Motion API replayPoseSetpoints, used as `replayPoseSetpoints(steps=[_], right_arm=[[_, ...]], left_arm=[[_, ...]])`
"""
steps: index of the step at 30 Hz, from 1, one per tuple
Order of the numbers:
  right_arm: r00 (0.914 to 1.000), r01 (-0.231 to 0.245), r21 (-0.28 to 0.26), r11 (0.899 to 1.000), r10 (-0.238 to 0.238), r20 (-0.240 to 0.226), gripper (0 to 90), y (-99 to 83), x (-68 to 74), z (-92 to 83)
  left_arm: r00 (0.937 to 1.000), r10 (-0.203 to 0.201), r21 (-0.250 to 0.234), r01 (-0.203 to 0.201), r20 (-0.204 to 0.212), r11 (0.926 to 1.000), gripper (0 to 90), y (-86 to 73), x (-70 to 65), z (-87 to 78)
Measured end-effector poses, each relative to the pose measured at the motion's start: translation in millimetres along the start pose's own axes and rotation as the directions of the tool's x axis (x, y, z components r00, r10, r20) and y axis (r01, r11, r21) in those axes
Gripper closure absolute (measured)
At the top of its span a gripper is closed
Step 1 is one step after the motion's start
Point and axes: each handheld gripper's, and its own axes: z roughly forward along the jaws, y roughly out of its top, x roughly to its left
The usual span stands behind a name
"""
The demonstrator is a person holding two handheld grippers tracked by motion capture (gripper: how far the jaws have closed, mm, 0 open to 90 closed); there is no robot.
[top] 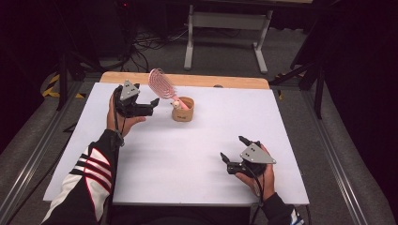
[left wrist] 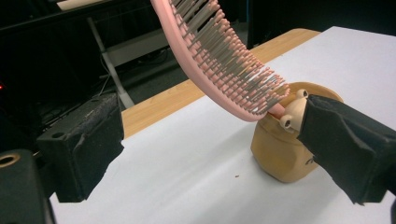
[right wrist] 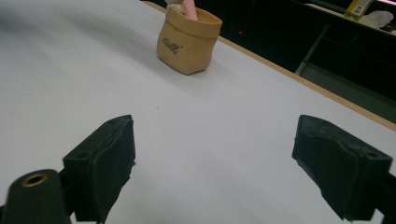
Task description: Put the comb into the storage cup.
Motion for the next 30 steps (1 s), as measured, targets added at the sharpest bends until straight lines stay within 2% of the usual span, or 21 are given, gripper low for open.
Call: replayPoseSetpoints(steps=[4,10,12,15,20,25,30], right_arm=[[1.0000,0.000,-0.002,1.000,0.000,0.002,13.4,0.1,-0.1,-0.8],[0.9999,-0.002,-0.002,1.000,0.002,0.012,13.3,0.3,-0.2,-0.6],[0.9999,0.001,-0.001,1.000,-0.001,0.016,13.3,0.3,0.1,-0.5],[0.9999,0.003,0.000,1.000,-0.003,0.017,13.3,0.5,0.4,-0.2],[0.9998,0.005,-0.001,1.000,-0.005,0.018,13.3,0.7,0.8,-0.1],[0.9999,0.001,0.002,1.000,-0.001,0.015,13.3,0.4,1.4,0.7],[0.9999,0.007,0.007,1.000,-0.007,0.011,13.3,0.4,2.2,1.5]], left_arm=[[0.9999,0.007,-0.004,-0.007,0.013,1.0000,4.9,-1.5,-3.7,-4.7],[0.9986,0.047,-0.007,-0.047,0.026,0.9989,4.2,-6.4,-11.6,-12.1],[0.9974,0.072,-0.012,-0.072,-0.004,0.9974,4.5,-8.3,-14.4,-16.0],[0.9952,0.098,-0.013,-0.098,-0.003,0.9951,5.6,-11.2,-16.8,-20.4],[0.9961,0.087,-0.051,-0.086,0.018,0.9950,5.1,-16.3,-19.8,-32.0],[0.9934,0.112,-0.071,-0.110,0.022,0.9914,5.1,-21.1,-24.0,-40.7],[0.9937,0.109,-0.065,-0.107,0.026,0.9921,5.3,-26.4,-21.0,-44.6]])
